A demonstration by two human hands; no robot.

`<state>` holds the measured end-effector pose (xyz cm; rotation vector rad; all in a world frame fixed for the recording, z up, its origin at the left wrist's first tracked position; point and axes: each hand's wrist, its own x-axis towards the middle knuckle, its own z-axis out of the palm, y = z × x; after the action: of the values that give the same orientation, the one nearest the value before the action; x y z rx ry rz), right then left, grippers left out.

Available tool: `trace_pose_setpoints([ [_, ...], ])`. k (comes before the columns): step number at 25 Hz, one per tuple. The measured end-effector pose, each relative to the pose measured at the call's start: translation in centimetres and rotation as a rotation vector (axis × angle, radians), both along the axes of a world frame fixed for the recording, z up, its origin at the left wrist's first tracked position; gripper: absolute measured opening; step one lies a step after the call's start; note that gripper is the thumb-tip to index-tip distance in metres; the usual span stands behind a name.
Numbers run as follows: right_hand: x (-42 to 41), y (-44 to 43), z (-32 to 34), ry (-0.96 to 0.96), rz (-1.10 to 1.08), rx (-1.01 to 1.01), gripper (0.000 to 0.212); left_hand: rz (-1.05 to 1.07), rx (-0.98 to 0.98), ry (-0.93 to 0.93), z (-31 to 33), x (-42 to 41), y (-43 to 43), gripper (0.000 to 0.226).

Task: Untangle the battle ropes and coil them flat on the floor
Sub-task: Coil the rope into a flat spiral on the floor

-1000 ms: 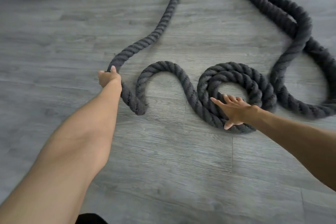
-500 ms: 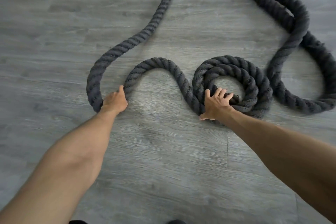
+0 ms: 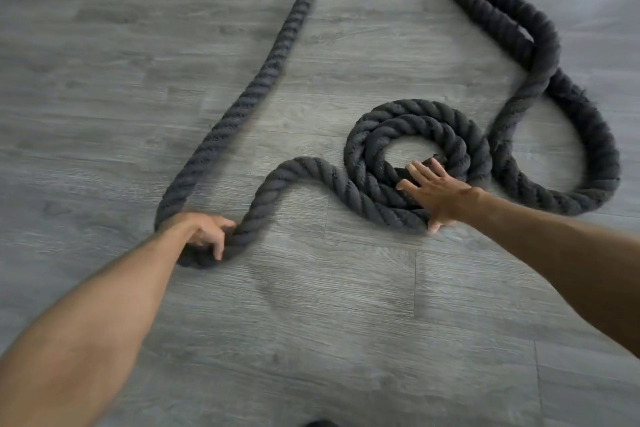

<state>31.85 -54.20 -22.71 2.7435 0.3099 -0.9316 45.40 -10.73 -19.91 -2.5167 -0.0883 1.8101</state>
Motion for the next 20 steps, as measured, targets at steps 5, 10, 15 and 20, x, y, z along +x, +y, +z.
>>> trace_pose_setpoints([
  [5,2.1,3.4,1.3,-0.137,-0.474,0.429,0.108,-0.073,-0.075,-0.38,0.5,1.6,-3.9,0.044],
  [10,4.8,7.3,-0.4,-0.141,-0.798,0.315,0.091,-0.2,-0.139,-0.488,-2.7,0.3,-12.0,0.092],
  [15,3.7,8.2,-0.4,-0.033,-0.651,0.327,0.07,-0.267,-0.082,-0.989,-5.3,-3.6,-13.7,0.047],
  [20,0.1,8.1,-0.2,0.03,-0.387,0.315,0.082,0.505,-0.192,-0.932,-3.6,-9.0,-15.5,0.058],
])
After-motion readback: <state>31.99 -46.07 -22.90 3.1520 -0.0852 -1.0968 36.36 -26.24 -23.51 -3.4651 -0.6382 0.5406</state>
